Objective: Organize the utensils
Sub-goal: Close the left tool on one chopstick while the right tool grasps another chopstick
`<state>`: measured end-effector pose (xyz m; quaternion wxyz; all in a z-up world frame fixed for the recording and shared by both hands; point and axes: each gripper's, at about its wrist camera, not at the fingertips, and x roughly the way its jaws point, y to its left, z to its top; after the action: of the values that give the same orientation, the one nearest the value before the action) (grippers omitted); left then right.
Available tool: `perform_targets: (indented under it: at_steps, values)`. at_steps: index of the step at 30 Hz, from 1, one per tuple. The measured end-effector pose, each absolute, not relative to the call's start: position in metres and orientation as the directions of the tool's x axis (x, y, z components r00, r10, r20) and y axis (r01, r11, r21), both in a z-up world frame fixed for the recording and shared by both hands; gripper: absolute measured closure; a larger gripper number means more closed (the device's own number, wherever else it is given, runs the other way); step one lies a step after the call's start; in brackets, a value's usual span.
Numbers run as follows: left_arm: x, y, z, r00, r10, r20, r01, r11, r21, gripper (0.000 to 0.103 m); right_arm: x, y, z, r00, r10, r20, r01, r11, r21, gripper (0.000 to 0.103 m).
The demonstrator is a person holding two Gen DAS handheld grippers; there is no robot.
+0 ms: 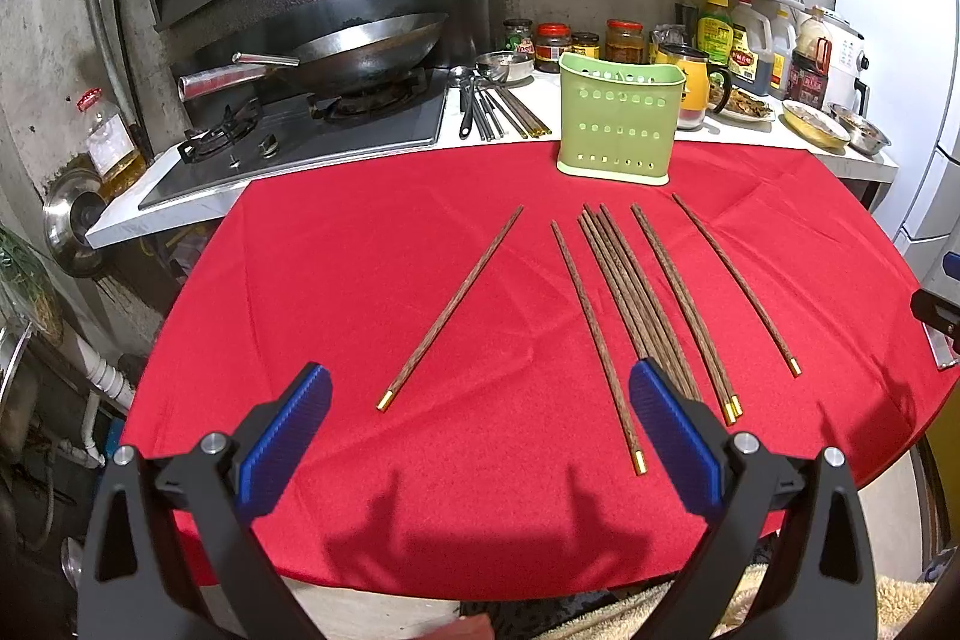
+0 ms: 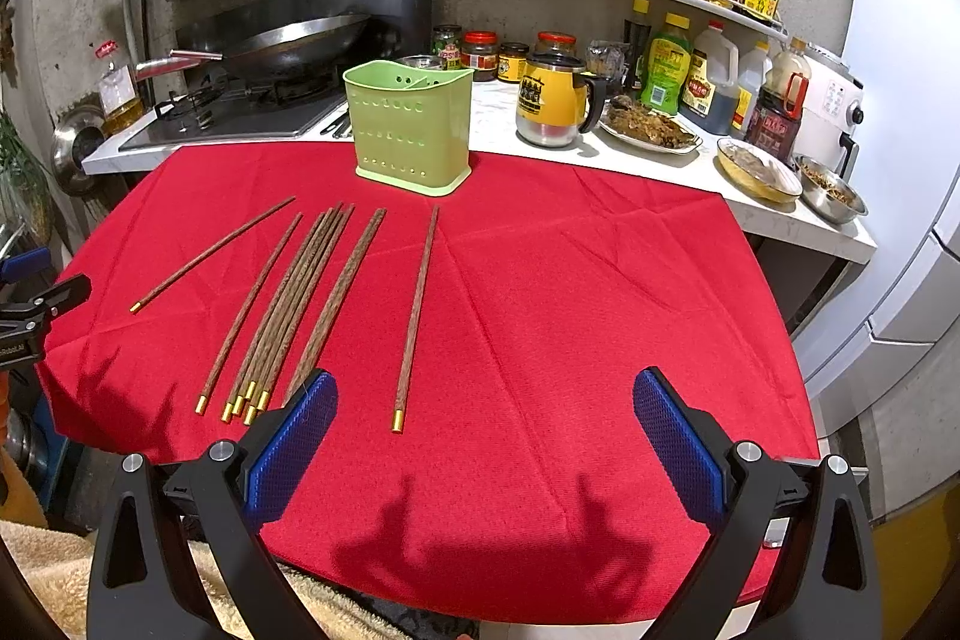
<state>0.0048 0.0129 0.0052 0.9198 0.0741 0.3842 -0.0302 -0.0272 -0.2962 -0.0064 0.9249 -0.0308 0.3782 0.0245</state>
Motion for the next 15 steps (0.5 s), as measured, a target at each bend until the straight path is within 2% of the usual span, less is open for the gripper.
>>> perform_targets:
  at_steps: [7, 15]
  values:
    - [0.019, 0.027, -0.016, 0.669, 0.018, -0.743, 0.076, 0.993, 0.092, 0.006, -0.016, -0.293, -0.016, 0.711, 0.028, -0.703, -0.064, 0.998, -0.025, 0.006]
    - [0.041, 0.056, -0.053, 0.631, 0.022, -0.776, 0.046, 0.997, 0.066, 0.006, 0.006, -0.283, -0.042, 0.733, 0.100, -0.673, -0.064, 0.995, 0.078, 0.006]
